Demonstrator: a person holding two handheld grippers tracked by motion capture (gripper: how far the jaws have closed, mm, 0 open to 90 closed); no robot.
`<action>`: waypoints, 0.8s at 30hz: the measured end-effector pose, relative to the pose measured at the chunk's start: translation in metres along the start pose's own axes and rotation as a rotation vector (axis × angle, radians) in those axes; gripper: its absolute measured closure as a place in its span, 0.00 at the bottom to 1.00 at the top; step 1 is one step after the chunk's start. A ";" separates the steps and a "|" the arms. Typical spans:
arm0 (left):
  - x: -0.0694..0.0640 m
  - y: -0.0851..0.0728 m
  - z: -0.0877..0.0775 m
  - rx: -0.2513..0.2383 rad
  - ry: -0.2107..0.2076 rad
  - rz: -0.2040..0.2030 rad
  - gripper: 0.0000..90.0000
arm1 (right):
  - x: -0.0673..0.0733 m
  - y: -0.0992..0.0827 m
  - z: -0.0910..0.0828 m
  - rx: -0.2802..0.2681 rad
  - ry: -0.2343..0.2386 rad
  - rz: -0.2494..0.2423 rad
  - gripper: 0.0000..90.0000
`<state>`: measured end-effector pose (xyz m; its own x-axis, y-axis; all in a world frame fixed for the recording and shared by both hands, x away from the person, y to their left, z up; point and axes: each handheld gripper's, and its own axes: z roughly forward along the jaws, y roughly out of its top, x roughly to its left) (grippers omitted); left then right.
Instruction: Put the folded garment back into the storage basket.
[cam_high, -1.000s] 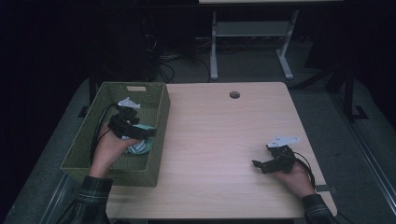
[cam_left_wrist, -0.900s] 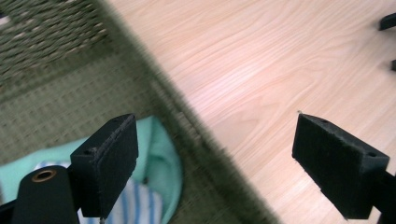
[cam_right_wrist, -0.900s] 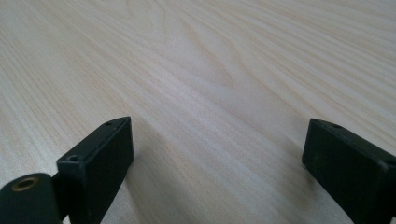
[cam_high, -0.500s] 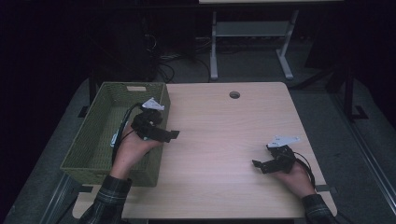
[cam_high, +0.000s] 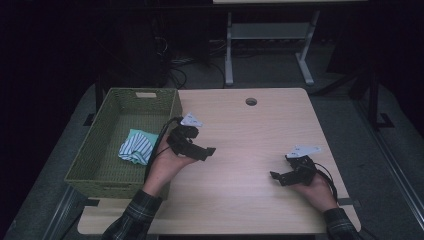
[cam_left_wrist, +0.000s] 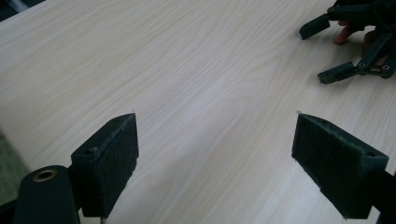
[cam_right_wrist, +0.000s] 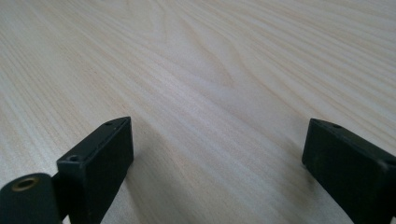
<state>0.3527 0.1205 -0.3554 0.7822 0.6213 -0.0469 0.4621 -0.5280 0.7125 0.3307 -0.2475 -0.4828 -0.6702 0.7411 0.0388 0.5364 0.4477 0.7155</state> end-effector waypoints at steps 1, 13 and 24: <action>-0.002 -0.001 0.005 -0.003 -0.008 0.006 0.16 | 0.000 0.000 0.000 0.000 0.000 0.000 0.09; -0.014 -0.020 0.051 0.016 -0.030 0.026 0.16 | 0.000 0.000 0.000 0.001 0.000 0.001 0.09; -0.017 -0.039 0.083 0.064 -0.012 0.047 0.16 | 0.000 0.000 0.000 0.001 0.000 0.000 0.09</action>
<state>0.3559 0.0824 -0.4401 0.8084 0.5882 -0.0228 0.4502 -0.5929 0.6677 0.3307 -0.2475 -0.4827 -0.6703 0.7411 0.0386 0.5368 0.4483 0.7148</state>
